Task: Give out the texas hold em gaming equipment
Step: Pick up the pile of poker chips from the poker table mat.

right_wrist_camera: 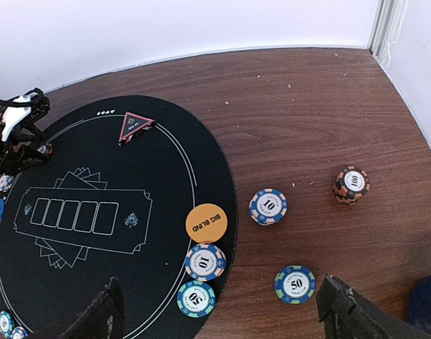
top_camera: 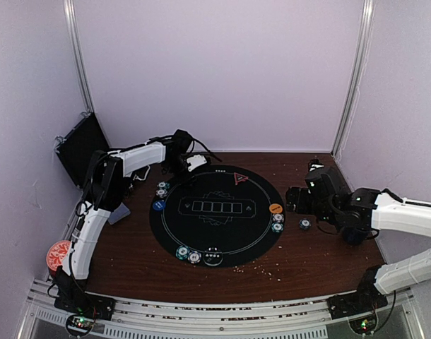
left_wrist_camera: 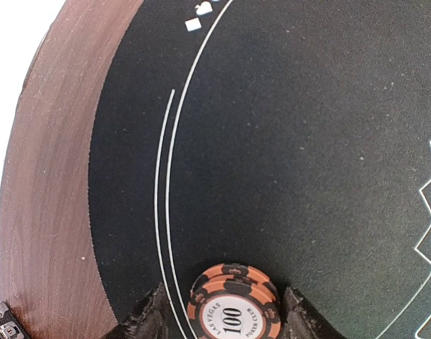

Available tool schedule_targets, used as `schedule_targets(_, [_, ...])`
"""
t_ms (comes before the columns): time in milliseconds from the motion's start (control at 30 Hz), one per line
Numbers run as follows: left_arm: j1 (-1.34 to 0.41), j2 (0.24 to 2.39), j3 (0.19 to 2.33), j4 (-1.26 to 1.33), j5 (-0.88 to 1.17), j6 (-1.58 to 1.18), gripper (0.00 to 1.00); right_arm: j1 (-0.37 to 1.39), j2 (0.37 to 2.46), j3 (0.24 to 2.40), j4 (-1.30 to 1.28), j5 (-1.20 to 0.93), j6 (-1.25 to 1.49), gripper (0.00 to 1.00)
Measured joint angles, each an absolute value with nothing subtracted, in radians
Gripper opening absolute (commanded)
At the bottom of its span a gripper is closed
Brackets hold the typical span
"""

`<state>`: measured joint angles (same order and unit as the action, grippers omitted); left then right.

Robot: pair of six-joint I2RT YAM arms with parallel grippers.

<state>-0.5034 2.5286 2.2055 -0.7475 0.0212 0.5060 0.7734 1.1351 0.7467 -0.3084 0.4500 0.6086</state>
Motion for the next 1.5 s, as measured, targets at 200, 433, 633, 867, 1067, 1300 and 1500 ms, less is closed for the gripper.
schedule_targets(200, [-0.503, 2.529, 2.206, -0.739, 0.041, 0.503, 0.60, 0.773, 1.141, 0.747, -0.305, 0.450, 0.609, 0.96])
schedule_targets(433, [-0.504, 2.531, 2.202, -0.724, 0.049, 0.499, 0.54, 0.773, 1.141, 0.747, -0.302, 0.450, 0.609, 0.96])
schedule_targets(633, [-0.513, 2.532, 2.202, -0.724, 0.049, 0.500, 0.45, 0.773, 1.143, 0.747, -0.302, 0.450, 0.609, 0.96])
schedule_targets(867, [-0.519, 2.534, 2.201, -0.723, 0.041, 0.503, 0.39, 0.773, 1.144, 0.747, -0.302, 0.450, 0.609, 0.96])
schedule_targets(1067, [-0.530, 2.544, 2.216, -0.718, -0.014, 0.502, 0.38, 0.773, 1.144, 0.746, -0.302, 0.450, 0.609, 0.96])
schedule_targets(1300, [-0.544, 2.548, 2.220, -0.715, -0.075, 0.494, 0.38, 0.773, 1.144, 0.746, -0.302, 0.450, 0.609, 0.96])
schedule_targets(1500, [-0.544, 2.547, 2.213, -0.711, -0.076, 0.488, 0.38, 0.773, 1.144, 0.746, -0.302, 0.450, 0.609, 0.96])
